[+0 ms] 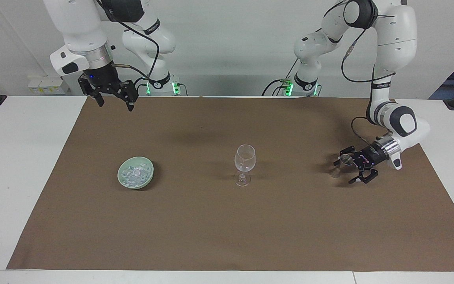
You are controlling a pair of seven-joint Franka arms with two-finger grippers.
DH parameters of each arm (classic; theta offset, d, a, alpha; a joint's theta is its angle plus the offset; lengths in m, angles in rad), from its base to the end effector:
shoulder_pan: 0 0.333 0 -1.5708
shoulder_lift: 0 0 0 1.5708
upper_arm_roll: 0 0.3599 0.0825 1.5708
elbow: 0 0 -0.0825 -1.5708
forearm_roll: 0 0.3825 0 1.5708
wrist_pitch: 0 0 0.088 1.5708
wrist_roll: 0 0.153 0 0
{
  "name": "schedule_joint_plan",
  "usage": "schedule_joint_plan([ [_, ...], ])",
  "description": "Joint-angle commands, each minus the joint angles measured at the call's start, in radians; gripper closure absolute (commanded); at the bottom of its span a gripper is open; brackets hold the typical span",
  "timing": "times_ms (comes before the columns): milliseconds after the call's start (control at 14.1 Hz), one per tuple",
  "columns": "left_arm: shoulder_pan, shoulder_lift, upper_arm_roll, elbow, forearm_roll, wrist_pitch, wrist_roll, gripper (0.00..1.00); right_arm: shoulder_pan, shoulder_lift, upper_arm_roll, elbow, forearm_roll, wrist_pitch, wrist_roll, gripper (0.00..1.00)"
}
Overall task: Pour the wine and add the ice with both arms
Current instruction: 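Close the left gripper on the small dark bottle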
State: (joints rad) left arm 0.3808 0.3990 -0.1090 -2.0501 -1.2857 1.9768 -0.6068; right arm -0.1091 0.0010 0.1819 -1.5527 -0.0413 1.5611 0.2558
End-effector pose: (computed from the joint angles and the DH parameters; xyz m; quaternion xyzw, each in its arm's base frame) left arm 0.5968 0.0632 0.2687 0.5416 0.6498 -0.2721 0.4587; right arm 0.5520 0.0338 0.6296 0.9956 -0.0916 0.0070 0.0197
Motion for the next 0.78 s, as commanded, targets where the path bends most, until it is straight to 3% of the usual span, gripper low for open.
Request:
schedule_joint_plan([
  [0,-0.014,-0.014,0.008,-0.028,-0.029,0.020,0.021,0.17,-0.020,-0.021,0.008,-0.023,0.021,-0.001,-0.026,0.00],
  [142,-0.011,-0.014,0.009,-0.030,-0.029,0.013,0.021,0.23,-0.020,-0.021,0.008,-0.023,0.021,-0.001,-0.026,0.00],
  [709,0.001,-0.023,0.009,-0.038,-0.029,-0.041,0.019,0.29,-0.020,-0.021,0.008,-0.023,0.021,-0.001,-0.026,0.00],
])
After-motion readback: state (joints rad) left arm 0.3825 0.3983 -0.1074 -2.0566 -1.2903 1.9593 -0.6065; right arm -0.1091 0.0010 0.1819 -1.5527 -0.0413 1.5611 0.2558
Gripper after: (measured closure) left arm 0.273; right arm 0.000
